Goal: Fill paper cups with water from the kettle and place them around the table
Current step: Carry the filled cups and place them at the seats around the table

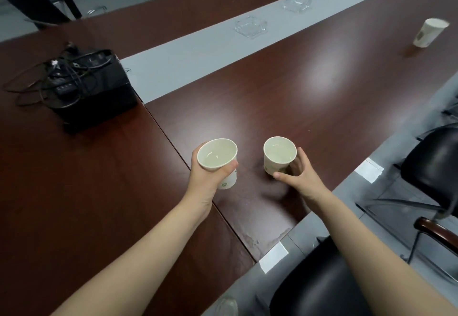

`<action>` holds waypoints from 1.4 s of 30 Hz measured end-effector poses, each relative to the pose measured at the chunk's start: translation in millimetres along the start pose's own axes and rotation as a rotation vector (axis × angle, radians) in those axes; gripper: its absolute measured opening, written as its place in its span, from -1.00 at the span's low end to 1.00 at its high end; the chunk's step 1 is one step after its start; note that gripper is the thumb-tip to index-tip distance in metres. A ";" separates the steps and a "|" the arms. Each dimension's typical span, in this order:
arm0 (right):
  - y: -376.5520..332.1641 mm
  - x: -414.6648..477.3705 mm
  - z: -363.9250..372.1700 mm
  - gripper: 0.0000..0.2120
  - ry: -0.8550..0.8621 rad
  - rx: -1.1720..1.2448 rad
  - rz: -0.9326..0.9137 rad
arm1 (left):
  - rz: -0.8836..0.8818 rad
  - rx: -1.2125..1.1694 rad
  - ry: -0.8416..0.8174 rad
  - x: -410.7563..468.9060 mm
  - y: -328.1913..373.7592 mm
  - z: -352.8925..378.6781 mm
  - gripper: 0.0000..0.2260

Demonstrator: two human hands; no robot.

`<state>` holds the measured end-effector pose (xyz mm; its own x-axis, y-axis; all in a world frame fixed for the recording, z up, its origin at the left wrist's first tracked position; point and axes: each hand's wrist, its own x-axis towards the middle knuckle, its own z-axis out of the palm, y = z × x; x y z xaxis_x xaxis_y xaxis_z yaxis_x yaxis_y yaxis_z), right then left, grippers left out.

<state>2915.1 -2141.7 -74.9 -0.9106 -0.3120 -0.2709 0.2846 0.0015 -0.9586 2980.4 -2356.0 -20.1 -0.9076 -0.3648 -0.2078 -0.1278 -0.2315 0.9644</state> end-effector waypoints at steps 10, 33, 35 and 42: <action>-3.1 -60.7 4.1 0.38 0.045 -0.065 0.134 | 0.032 0.000 0.051 -56.7 9.7 -20.4 -0.31; -71.0 -215.2 294.2 -0.48 -0.275 -0.104 0.173 | 0.173 0.070 0.085 -205.7 62.3 -189.7 -0.39; -65.9 -231.0 326.5 -0.54 -0.277 -0.068 0.171 | 0.172 0.068 0.087 -220.6 65.5 -213.4 -0.44; -53.5 -282.7 418.4 -0.62 -0.264 -0.070 0.086 | 0.191 0.075 0.142 -267.1 74.8 -294.8 -0.51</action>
<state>3282.6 -2451.0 89.5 -0.7716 -0.5448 -0.3284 0.3282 0.1013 -0.9391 3331.2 -2541.7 59.4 -0.8537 -0.5195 -0.0364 0.0064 -0.0805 0.9967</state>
